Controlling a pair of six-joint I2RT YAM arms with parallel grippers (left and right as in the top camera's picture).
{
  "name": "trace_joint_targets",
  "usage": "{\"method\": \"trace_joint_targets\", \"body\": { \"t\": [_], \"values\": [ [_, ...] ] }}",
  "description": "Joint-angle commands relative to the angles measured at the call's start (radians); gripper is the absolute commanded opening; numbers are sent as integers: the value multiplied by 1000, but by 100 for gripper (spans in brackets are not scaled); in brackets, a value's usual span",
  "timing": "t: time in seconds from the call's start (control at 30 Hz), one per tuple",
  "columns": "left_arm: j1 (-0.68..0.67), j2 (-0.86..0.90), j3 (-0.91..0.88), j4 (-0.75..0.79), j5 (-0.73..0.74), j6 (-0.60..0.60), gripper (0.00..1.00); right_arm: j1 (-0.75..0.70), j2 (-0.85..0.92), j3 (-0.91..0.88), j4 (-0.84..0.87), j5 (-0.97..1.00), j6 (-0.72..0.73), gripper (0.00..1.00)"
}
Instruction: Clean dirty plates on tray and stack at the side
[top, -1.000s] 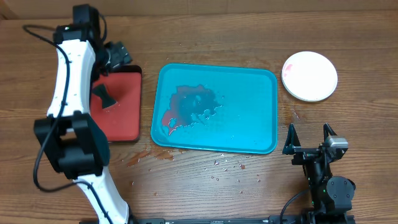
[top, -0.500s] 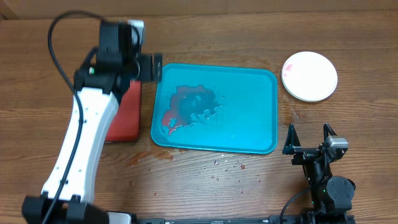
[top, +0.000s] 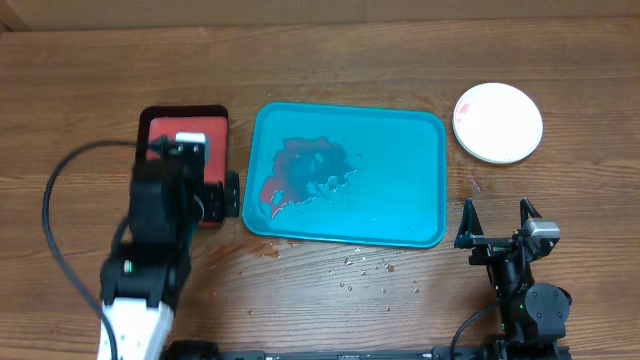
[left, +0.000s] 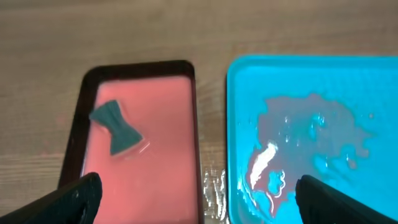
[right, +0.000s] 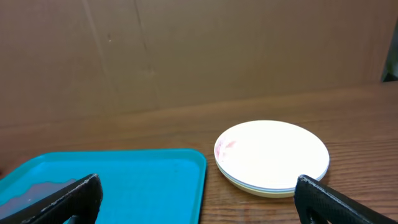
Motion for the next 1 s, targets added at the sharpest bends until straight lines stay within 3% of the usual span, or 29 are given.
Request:
{"method": "trace_joint_targets", "body": {
  "t": [0.0, 0.2, 0.5, 0.97],
  "values": [
    [8, -111, -148, 95, -23, 23, 100, 6, -8, -11, 6, 6, 3, 100],
    [45, -325, -368, 271, -10, 21, 100, 6, -8, -10, 6, 6, 3, 100],
    [56, -569, -535, 283, -22, 22, 100, 6, -8, -10, 6, 6, 3, 100],
    [84, -755, -781, 611, 17, 18, 100, 6, -8, -11, 6, 6, 3, 100]
  ]
}}
